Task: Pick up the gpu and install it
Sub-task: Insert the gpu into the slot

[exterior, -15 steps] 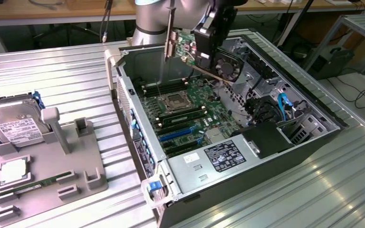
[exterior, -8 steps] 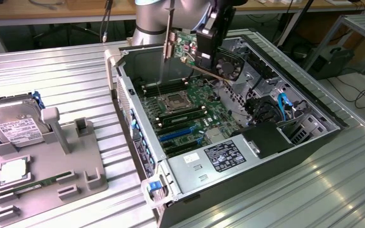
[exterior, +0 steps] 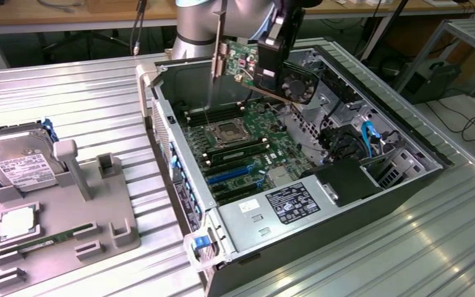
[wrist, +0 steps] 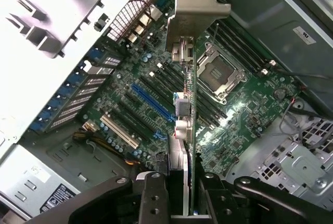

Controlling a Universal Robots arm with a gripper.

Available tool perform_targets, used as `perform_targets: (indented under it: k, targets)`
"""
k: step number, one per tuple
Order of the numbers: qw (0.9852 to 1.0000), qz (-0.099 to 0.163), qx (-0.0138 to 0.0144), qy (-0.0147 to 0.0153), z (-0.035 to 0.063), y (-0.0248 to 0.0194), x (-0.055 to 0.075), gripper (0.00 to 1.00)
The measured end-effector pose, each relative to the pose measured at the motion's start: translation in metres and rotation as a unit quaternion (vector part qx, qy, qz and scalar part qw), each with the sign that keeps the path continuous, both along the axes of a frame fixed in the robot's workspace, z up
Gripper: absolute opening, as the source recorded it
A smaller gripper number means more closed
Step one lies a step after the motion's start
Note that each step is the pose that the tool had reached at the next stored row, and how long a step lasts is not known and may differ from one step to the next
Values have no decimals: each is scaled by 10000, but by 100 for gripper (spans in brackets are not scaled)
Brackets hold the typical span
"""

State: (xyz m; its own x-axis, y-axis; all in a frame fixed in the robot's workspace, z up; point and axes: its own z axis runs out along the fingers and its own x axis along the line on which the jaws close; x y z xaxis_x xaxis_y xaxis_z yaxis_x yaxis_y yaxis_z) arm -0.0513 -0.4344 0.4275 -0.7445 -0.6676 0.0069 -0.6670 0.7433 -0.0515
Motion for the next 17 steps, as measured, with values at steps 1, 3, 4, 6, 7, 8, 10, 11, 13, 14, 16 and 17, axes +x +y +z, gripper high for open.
perform_targets:
  k: [1, 3, 4, 6, 7, 8, 10, 11, 13, 14, 16, 17]
  targets:
    - [10000, 32, 0, 0, 0, 0, 0, 28]
    - [10000, 78, 0, 0, 0, 0, 0, 28]
    - [9999, 109, 0, 0, 0, 0, 0, 28]
    - [9999, 161, 0, 0, 0, 0, 0, 28]
    - [9998, 186, 0, 0, 0, 0, 0, 28]
    - [9998, 213, 0, 0, 0, 0, 0, 28]
    - [9997, 262, 0, 0, 0, 0, 0, 28]
    - [9996, 290, 0, 0, 0, 0, 0, 28]
    - [9994, 357, 0, 0, 0, 0, 0, 28]
    - [9992, 398, 0, 0, 0, 0, 0, 28]
    - [9989, 467, 0, 0, 0, 0, 0, 28]
    - [9988, 494, 0, 0, 0, 0, 0, 28]
